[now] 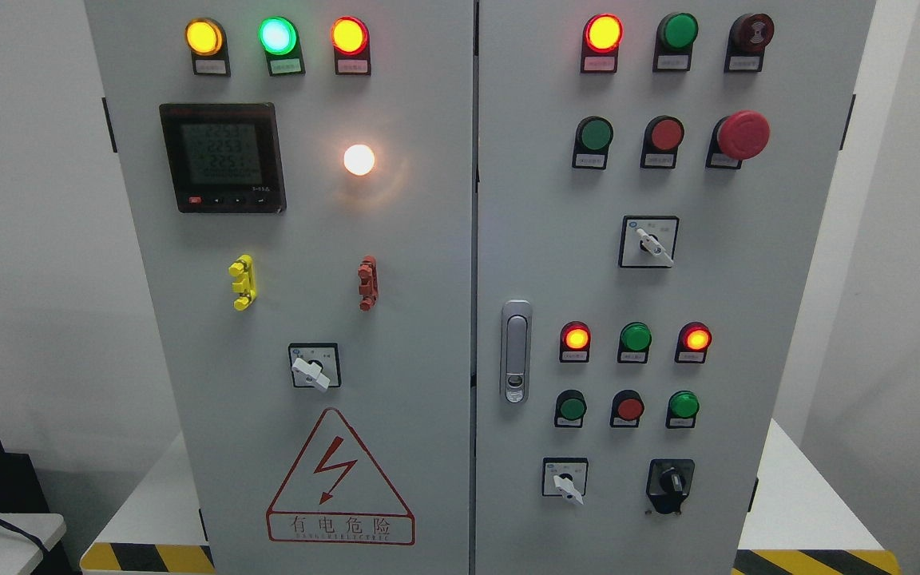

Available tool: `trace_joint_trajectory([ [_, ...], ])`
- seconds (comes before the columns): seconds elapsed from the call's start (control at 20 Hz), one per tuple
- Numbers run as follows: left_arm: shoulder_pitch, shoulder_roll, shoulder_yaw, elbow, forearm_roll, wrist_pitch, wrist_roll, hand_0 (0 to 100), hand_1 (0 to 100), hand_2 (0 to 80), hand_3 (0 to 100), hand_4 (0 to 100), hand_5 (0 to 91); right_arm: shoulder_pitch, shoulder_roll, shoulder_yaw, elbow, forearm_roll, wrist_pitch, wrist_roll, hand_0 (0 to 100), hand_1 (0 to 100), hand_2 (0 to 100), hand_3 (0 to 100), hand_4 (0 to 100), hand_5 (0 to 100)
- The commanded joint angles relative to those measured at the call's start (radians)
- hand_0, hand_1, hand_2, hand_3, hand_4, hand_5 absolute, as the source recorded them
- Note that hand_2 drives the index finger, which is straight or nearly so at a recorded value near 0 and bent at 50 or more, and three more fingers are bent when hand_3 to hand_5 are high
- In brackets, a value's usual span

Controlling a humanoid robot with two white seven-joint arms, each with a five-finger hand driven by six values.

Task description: Trip black knob to open circuit

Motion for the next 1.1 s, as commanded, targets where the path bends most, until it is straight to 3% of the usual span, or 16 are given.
trace_joint_trajectory([
  [0.0, -0.008, 0.000, 0.000, 0.000, -0.032, 0.000, 0.000, 12, 39, 0.0, 0, 0, 0.0, 0.003, -0.005, -0.001, -0.010, 0.000, -0.005, 0.001, 8, 37, 0, 8, 10, 6],
  [0.25, -0.008, 0.000, 0.000, 0.000, -0.034, 0.000, 0.000, 12, 39, 0.0, 0, 0, 0.0, 0.022, -0.008, -0.001, -0.016, -0.002, -0.011, 0.002, 8, 38, 0, 8, 10, 6],
  [0.55, -0.008, -0.001, 0.000, 0.000, -0.032, 0.000, 0.000, 12, 39, 0.0, 0, 0, 0.0, 0.106, -0.005, -0.002, -0.157, -0.002, -0.019, 0.002, 8, 38, 0, 9, 11, 7],
  [0.65, -0.008, 0.000, 0.000, 0.000, -0.032, 0.000, 0.000, 12, 39, 0.0, 0, 0, 0.0, 0.155, -0.003, -0.001, -0.219, 0.000, -0.063, 0.002, 9, 39, 0, 11, 12, 7],
  [0.75, -0.008, 0.000, 0.000, 0.000, -0.032, 0.000, 0.000, 12, 39, 0.0, 0, 0, 0.0, 0.191, -0.003, 0.005, -0.259, 0.003, -0.117, 0.002, 10, 44, 0, 21, 20, 8],
  [0.8, -0.008, 0.000, 0.000, 0.000, -0.034, 0.000, 0.000, 12, 39, 0.0, 0, 0, 0.0, 0.201, -0.003, 0.005, -0.271, 0.003, -0.141, 0.002, 10, 45, 0, 21, 20, 8],
  [1.05, -0.008, -0.001, 0.000, 0.000, -0.032, 0.000, 0.000, 12, 39, 0.0, 0, 0, 0.0, 0.293, -0.003, 0.007, -0.354, 0.005, -0.305, 0.001, 14, 52, 0, 36, 35, 21],
])
